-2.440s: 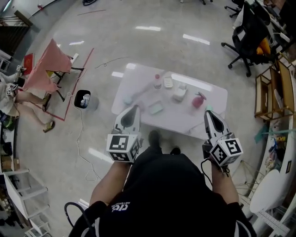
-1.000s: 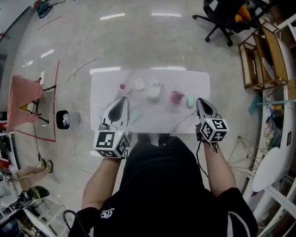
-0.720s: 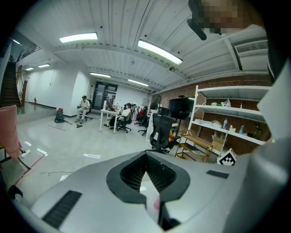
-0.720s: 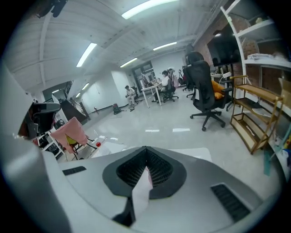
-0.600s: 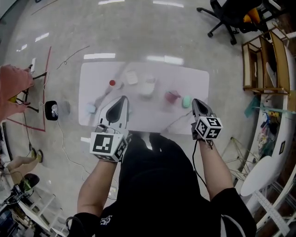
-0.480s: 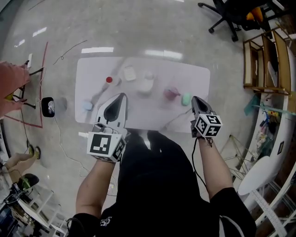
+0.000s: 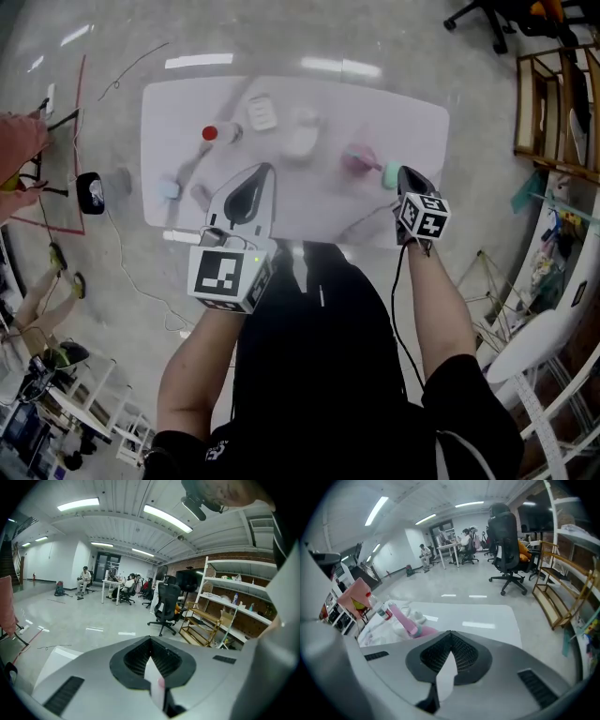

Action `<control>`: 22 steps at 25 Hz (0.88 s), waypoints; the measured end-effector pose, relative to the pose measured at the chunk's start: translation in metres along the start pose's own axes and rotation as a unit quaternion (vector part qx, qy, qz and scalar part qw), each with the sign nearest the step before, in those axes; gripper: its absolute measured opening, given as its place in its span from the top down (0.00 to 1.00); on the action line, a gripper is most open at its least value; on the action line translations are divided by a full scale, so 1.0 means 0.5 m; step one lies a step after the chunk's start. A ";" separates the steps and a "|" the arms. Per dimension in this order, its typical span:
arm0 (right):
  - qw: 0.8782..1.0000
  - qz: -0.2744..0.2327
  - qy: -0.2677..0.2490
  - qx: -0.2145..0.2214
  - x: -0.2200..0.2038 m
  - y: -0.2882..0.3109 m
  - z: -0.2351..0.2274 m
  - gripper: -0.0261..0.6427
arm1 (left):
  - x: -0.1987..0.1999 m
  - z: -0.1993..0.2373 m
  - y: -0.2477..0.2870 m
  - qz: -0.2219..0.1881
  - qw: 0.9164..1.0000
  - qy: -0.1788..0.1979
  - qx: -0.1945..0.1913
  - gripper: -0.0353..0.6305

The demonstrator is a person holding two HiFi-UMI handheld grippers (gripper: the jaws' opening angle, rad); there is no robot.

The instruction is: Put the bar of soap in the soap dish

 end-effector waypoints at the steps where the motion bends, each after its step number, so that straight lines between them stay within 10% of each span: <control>1: 1.000 0.006 -0.013 -0.006 -0.011 0.010 -0.005 0.94 | -0.005 0.001 0.001 0.001 1.000 -0.004 0.003 0.94; 15: 0.997 0.041 -0.052 -0.042 -0.093 0.136 -0.043 0.92 | -0.113 -0.015 0.027 0.067 0.998 -0.014 -0.007 0.93; 22: 0.990 0.092 -0.085 -0.057 -0.150 0.179 -0.071 0.57 | -0.119 -0.027 0.039 0.075 0.997 -0.013 -0.015 0.94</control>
Point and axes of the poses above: the fingertips, and each gripper's own axes: y forward along the fingers, z to its left, x out of its top, the point moved 2 cm from there along -y, backward along the fingers, and after that the axes turned 4 degrees about y, right-handed, at the moved point
